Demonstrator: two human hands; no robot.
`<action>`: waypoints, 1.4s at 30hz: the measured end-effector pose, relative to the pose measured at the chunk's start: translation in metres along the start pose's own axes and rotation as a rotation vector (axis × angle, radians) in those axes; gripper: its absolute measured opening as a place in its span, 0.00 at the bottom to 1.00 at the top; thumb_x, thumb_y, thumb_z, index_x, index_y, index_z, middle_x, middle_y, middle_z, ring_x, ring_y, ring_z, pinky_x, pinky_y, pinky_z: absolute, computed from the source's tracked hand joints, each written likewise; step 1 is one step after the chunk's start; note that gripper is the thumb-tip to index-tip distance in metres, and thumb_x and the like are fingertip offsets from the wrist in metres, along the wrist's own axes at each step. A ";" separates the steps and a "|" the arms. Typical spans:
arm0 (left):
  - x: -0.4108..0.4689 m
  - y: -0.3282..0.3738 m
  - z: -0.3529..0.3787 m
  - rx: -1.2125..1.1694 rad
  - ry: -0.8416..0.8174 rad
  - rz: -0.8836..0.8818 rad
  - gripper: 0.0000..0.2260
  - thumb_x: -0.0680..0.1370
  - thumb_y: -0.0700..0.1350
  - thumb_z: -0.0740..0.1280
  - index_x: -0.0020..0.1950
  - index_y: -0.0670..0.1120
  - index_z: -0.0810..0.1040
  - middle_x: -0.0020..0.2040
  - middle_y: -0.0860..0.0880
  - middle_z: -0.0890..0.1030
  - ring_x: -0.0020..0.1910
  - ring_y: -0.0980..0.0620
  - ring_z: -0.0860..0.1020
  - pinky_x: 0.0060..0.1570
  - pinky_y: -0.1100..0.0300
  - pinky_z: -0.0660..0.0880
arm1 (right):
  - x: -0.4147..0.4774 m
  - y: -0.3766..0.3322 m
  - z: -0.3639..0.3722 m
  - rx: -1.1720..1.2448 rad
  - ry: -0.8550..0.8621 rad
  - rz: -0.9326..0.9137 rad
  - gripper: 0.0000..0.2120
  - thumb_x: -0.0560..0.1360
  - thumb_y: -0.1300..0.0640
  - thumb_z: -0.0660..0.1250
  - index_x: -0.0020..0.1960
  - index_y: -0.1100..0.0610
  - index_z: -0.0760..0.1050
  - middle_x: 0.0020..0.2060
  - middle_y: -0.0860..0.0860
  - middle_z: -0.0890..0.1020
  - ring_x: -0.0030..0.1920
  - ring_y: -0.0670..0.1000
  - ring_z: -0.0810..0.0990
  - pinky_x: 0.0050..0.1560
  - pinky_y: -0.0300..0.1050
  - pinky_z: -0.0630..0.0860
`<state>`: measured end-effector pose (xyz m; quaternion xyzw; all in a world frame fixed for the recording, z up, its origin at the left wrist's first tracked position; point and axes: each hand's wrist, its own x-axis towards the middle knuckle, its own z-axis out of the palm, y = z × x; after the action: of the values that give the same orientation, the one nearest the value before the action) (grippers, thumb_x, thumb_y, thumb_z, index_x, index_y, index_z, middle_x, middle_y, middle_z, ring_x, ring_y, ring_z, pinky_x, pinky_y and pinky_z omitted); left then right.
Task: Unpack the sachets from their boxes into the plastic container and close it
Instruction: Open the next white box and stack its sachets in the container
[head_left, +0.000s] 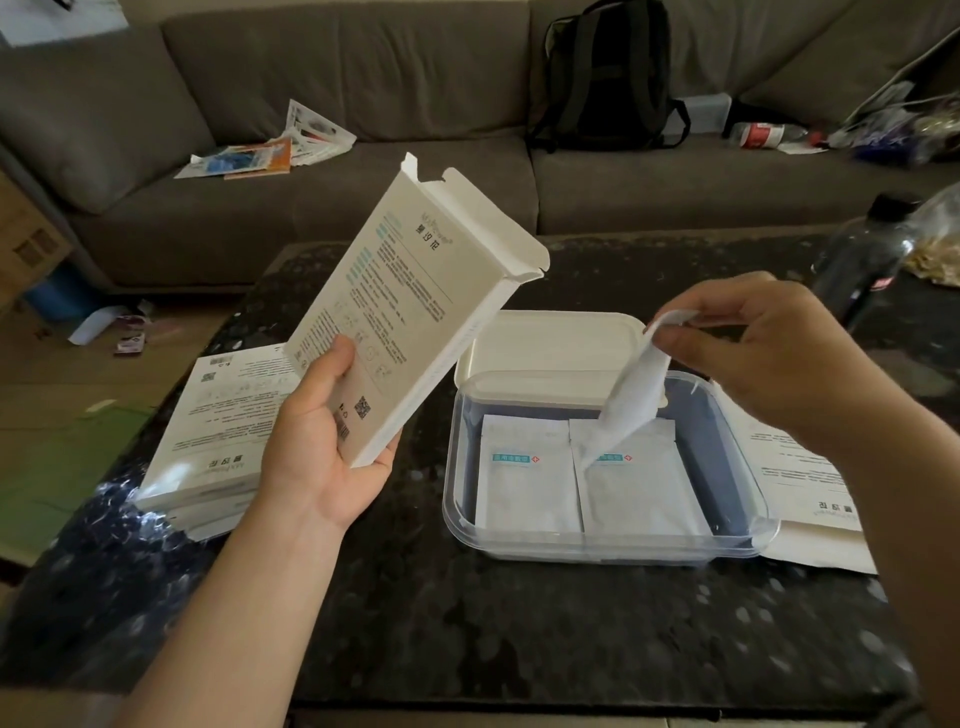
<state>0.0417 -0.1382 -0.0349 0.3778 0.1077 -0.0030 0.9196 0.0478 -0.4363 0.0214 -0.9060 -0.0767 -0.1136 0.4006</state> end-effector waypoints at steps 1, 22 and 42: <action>0.000 0.000 0.000 0.005 -0.001 0.000 0.22 0.77 0.50 0.70 0.71 0.52 0.77 0.56 0.51 0.88 0.50 0.54 0.87 0.37 0.62 0.83 | 0.000 -0.002 0.002 -0.014 -0.007 -0.001 0.04 0.74 0.55 0.70 0.45 0.47 0.80 0.43 0.38 0.79 0.44 0.44 0.80 0.47 0.35 0.75; 0.005 -0.001 -0.003 0.130 0.031 0.000 0.26 0.74 0.51 0.73 0.72 0.53 0.77 0.60 0.51 0.87 0.55 0.53 0.87 0.43 0.60 0.84 | 0.006 0.018 0.095 -0.302 -0.338 0.068 0.27 0.76 0.49 0.73 0.72 0.47 0.69 0.65 0.49 0.76 0.62 0.53 0.77 0.63 0.49 0.76; 0.002 -0.003 0.000 0.131 0.001 -0.041 0.21 0.76 0.49 0.72 0.69 0.53 0.79 0.56 0.51 0.88 0.50 0.53 0.88 0.39 0.60 0.83 | -0.009 0.037 0.112 -0.649 -0.800 -0.116 0.38 0.75 0.32 0.62 0.80 0.38 0.51 0.81 0.42 0.52 0.81 0.51 0.51 0.79 0.54 0.54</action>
<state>0.0434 -0.1403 -0.0369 0.4348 0.1155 -0.0284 0.8926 0.0642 -0.3782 -0.0805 -0.9504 -0.2346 0.2018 0.0312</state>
